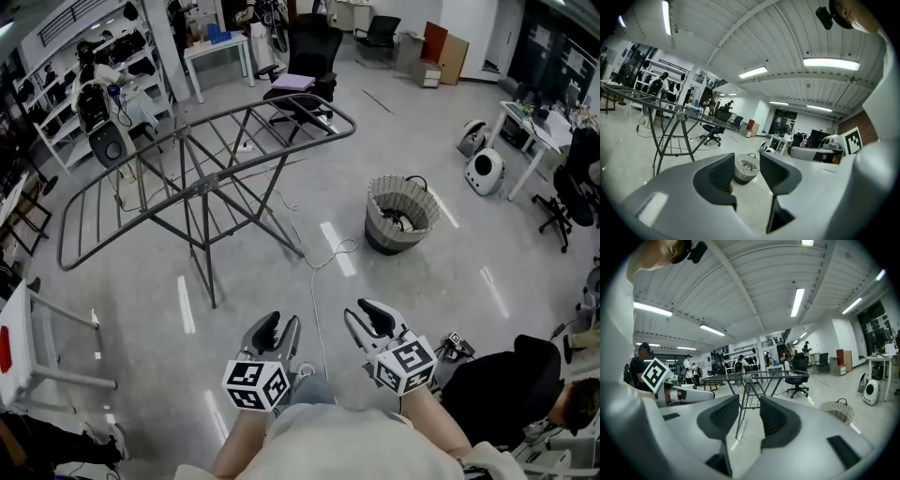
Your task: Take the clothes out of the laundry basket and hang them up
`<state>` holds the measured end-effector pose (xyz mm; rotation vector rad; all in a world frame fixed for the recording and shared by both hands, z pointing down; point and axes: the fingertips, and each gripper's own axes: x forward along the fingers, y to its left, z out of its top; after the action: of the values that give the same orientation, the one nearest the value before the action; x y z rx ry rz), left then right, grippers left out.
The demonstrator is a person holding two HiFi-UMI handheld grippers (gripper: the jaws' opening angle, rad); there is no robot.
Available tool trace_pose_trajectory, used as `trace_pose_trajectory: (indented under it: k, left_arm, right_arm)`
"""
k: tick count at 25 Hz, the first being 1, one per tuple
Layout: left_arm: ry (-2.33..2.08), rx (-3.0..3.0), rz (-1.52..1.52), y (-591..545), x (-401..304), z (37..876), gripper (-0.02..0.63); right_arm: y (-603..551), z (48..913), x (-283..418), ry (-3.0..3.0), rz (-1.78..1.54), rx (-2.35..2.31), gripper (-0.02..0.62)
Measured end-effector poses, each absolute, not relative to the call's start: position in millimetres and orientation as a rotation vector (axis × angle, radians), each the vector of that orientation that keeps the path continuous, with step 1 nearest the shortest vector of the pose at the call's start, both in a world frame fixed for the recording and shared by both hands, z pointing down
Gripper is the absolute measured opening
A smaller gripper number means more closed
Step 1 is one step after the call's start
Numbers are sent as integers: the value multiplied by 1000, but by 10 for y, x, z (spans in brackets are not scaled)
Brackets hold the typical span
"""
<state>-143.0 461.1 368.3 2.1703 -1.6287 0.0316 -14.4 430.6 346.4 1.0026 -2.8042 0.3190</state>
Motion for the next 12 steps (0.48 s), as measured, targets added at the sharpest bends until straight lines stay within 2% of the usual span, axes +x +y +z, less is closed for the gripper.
trace_pose_trajectory:
  k: [5, 12]
  left_arm:
    - [-1553, 2276, 96, 3982, -1676, 3572, 213]
    - [-1454, 2348, 130, 3367, -1989, 3509, 242]
  right_arm:
    - [3730, 3331, -470, -2818, 346, 1087, 243]
    - [3221, 3248, -796, -2798, 376, 1190, 285]
